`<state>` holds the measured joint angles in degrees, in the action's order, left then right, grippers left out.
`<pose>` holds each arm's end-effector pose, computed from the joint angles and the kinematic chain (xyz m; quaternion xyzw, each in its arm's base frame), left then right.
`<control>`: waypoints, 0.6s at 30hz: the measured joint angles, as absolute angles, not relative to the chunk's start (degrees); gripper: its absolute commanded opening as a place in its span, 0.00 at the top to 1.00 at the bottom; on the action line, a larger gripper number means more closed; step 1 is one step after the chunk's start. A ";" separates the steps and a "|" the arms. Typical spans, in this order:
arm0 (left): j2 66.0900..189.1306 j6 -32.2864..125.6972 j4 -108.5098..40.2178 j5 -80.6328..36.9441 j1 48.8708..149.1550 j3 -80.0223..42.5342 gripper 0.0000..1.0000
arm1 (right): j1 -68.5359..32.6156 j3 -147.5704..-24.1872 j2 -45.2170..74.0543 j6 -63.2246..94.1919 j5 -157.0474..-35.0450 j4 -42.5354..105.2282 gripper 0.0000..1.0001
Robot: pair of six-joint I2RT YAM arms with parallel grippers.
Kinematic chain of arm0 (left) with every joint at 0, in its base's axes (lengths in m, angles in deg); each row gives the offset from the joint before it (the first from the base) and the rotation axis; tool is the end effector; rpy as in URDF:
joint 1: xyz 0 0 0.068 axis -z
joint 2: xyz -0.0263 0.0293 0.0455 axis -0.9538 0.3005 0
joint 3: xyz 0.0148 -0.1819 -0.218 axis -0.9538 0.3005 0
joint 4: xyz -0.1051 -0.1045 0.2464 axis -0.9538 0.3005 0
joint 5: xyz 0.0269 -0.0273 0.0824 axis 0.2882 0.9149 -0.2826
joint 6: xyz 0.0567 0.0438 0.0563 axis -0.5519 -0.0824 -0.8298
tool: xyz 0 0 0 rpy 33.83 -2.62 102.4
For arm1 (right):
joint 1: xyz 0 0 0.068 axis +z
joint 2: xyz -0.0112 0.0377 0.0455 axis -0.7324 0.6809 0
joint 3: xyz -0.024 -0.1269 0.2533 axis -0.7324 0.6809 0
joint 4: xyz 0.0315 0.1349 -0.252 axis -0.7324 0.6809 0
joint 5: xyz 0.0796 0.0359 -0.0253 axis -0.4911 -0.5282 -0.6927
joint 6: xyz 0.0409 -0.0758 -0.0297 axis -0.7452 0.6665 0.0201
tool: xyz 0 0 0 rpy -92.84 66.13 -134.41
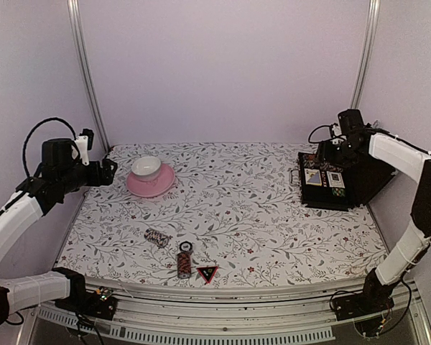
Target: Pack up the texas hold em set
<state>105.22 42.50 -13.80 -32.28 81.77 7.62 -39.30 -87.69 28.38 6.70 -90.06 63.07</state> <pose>0.2695 -0.0407 0.2923 0.0038 0.8454 -0.0614 0.5305 0.4183 0.0595 0.2441 0.0591 0.9375 0.0827 0.3328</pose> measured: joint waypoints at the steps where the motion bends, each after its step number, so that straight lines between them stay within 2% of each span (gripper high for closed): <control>1: 105.22 42.50 -13.82 -32.30 81.75 7.76 0.03 | -39.30 -85.99 25.54 6.77 -90.89 62.54 0.25; 10: 105.55 42.68 -13.74 -33.09 82.49 8.43 0.04 | -37.13 -69.29 4.89 4.78 -97.36 62.02 0.18; 18: 107.14 42.68 -13.10 -36.74 86.18 8.43 0.04 | -23.12 -57.79 -8.58 -4.03 -98.03 62.21 0.18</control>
